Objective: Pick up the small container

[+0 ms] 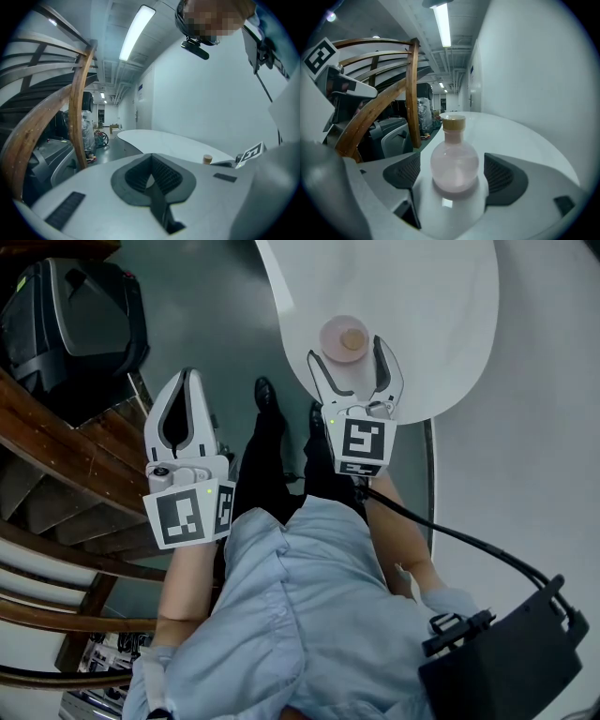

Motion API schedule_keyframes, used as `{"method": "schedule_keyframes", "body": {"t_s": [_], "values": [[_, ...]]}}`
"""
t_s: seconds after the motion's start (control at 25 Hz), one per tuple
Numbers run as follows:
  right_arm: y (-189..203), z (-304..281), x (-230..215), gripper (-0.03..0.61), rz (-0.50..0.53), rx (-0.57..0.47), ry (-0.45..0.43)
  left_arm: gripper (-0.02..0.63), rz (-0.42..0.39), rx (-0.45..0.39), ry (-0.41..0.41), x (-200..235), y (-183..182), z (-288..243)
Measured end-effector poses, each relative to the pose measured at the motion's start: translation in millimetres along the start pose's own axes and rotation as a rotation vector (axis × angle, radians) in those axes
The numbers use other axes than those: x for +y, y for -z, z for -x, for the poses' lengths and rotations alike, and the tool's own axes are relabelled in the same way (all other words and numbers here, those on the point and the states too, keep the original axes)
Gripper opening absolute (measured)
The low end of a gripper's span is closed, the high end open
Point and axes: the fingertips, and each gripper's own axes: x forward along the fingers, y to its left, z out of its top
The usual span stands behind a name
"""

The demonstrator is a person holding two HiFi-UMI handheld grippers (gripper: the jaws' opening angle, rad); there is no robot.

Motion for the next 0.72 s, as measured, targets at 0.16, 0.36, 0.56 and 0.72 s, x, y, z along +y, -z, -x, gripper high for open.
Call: {"method": "schedule_keyframes", "body": {"t_s": [0.16, 0.36, 0.56, 0.72], "values": [[2, -8, 0, 0.403, -0.001, 0.040, 0.003, 0.000, 0.003, 0.007, -0.002, 3, 1, -2], [4, -15, 0, 0.403, 0.000, 0.070, 0.008, 0.000, 0.009, 0.006, -0.003, 7, 1, -4], [3, -24, -2, 0.403, 0.002, 0.096, 0.014, 0.000, 0.014, 0.015, 0.001, 11, -1, -12], [-2, -31, -5, 0.403, 0.003, 0.115, 0.019, 0.000, 0.020, 0.017, -0.001, 16, -4, -17]]}}
